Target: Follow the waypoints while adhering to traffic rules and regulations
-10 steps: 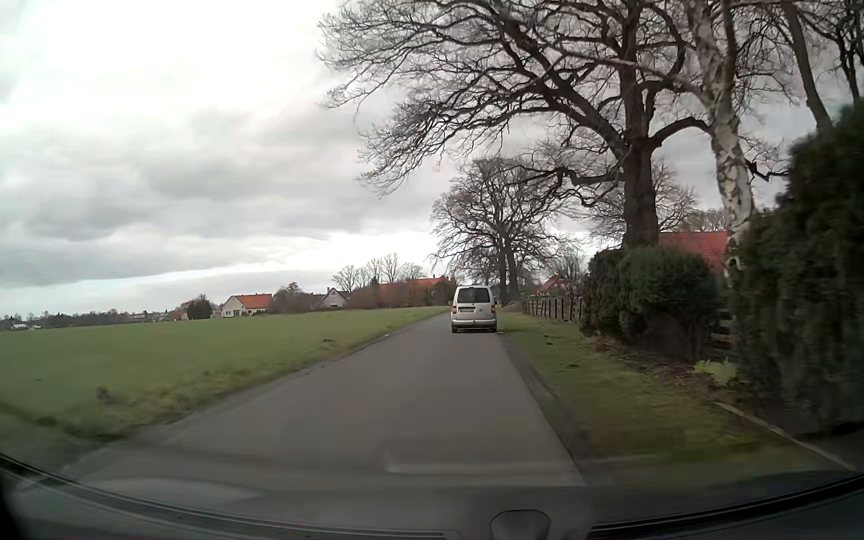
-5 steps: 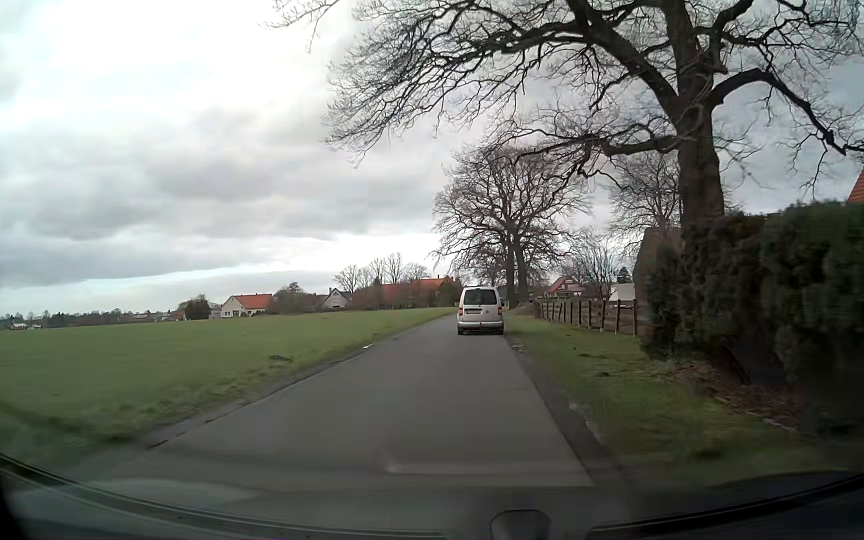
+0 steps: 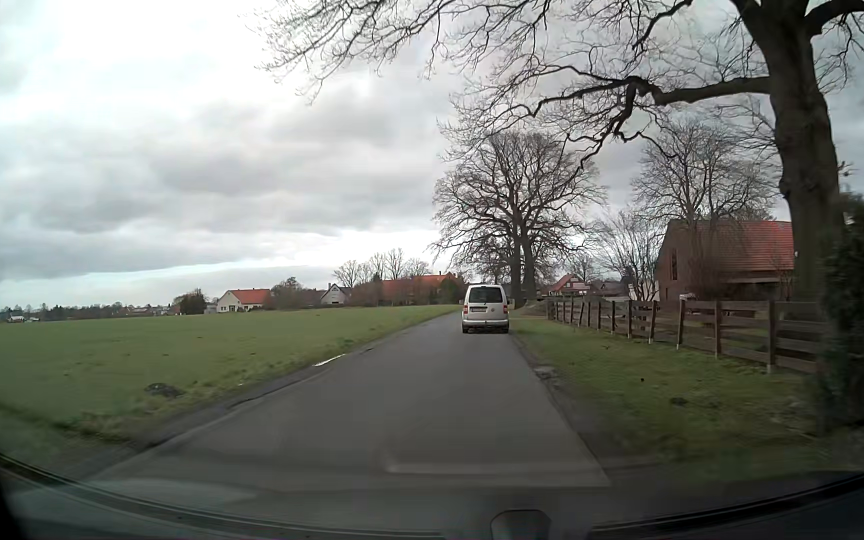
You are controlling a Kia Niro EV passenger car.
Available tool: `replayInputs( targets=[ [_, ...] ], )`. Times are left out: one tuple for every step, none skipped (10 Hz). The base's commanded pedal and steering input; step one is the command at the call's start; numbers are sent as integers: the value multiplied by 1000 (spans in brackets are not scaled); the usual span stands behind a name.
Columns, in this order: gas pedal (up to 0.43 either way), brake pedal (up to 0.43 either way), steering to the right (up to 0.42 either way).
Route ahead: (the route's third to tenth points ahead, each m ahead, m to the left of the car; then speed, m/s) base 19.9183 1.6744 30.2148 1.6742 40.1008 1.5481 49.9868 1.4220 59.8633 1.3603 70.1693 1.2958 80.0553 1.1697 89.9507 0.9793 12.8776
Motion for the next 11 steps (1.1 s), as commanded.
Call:
replayInputs(
  targets=[
    [87, 0, 4],
    [98, 0, 5],
    [110, 0, 6],
    [118, 0, 6],
    [130, 0, 6],
    [130, 0, 6],
    [130, 0, 5],
    [130, 0, 3],
    [130, 0, 3],
    [130, 0, 3],
    [130, 0, 3]
  ],
)
